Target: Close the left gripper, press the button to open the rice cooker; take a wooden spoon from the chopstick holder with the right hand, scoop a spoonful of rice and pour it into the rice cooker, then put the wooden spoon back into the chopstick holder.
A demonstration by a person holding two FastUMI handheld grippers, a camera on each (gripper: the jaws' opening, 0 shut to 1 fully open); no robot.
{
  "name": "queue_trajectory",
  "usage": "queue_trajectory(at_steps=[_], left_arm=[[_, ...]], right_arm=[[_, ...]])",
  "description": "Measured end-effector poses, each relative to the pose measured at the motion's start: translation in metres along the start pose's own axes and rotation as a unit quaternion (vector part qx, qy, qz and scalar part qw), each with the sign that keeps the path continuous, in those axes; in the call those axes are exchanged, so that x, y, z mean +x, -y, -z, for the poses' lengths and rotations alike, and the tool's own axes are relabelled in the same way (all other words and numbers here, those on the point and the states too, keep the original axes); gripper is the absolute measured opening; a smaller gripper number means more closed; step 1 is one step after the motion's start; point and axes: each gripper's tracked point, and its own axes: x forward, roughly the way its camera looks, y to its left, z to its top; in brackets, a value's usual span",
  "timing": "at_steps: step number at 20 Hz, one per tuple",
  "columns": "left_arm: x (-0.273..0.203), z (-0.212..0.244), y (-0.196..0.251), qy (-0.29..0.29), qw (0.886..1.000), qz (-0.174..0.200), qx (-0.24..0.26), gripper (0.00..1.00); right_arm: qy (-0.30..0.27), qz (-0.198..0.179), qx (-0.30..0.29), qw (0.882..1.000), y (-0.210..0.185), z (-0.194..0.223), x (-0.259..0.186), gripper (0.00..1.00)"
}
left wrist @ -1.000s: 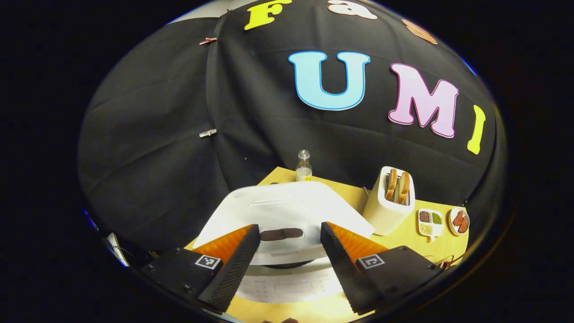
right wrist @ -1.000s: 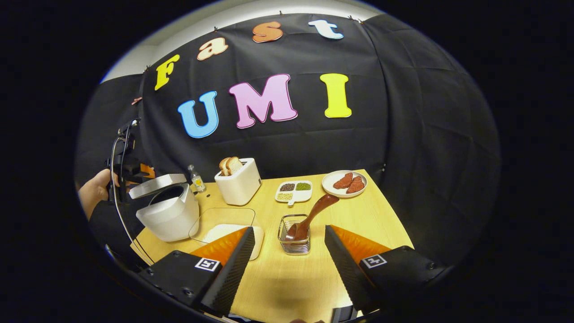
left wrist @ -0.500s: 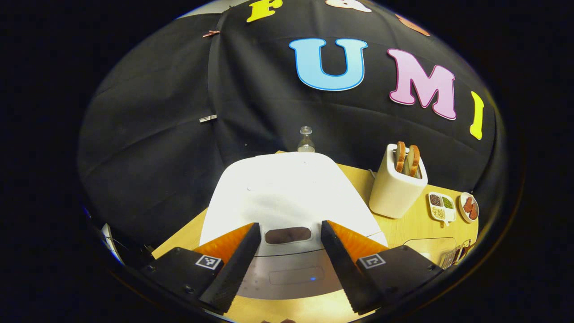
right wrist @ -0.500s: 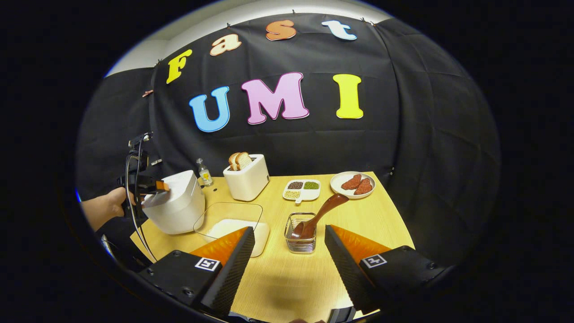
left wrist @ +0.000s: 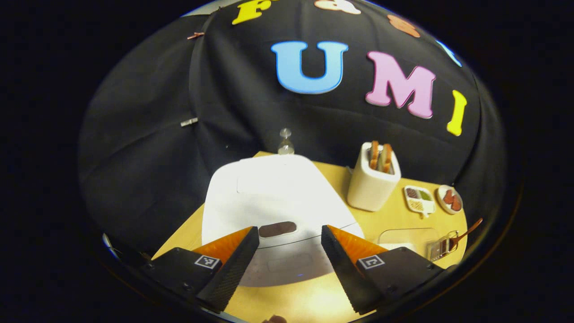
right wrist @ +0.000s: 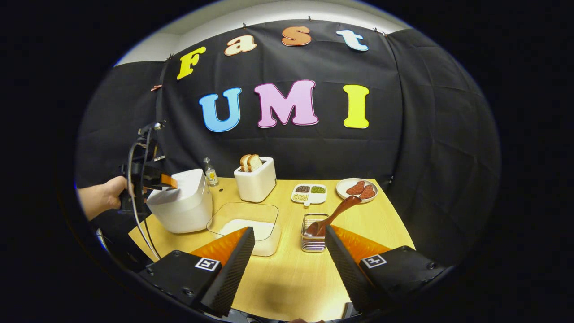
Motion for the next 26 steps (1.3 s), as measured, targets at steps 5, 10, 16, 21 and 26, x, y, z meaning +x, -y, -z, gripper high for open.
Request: queue_trajectory(at_steps=[5,10,16,21,26], left_arm=[[-0.113,-0.036,0.031,0.096,0.992,0.08,0.003,0.96],[-0.211,-0.062,0.028,0.184,0.977,0.104,0.04,0.95],[-0.274,-0.048,0.014,0.216,0.969,0.113,0.035,0.95],[-0.273,-0.025,0.012,0.195,0.972,0.129,0.022,0.95],[-0.265,-0.02,0.008,0.187,0.974,0.129,0.023,0.95]], right_arm=[[0.08,-0.001,-0.042,0.996,-0.038,-0.075,-0.004,0.99],[0.136,0.001,-0.032,0.99,-0.057,-0.128,-0.027,0.98],[0.131,0.036,-0.006,0.991,-0.042,-0.11,-0.067,0.98],[0.109,0.068,0.02,0.992,-0.024,-0.086,-0.074,1.0],[0.116,0.075,0.028,0.99,-0.019,-0.092,-0.074,0.98]])
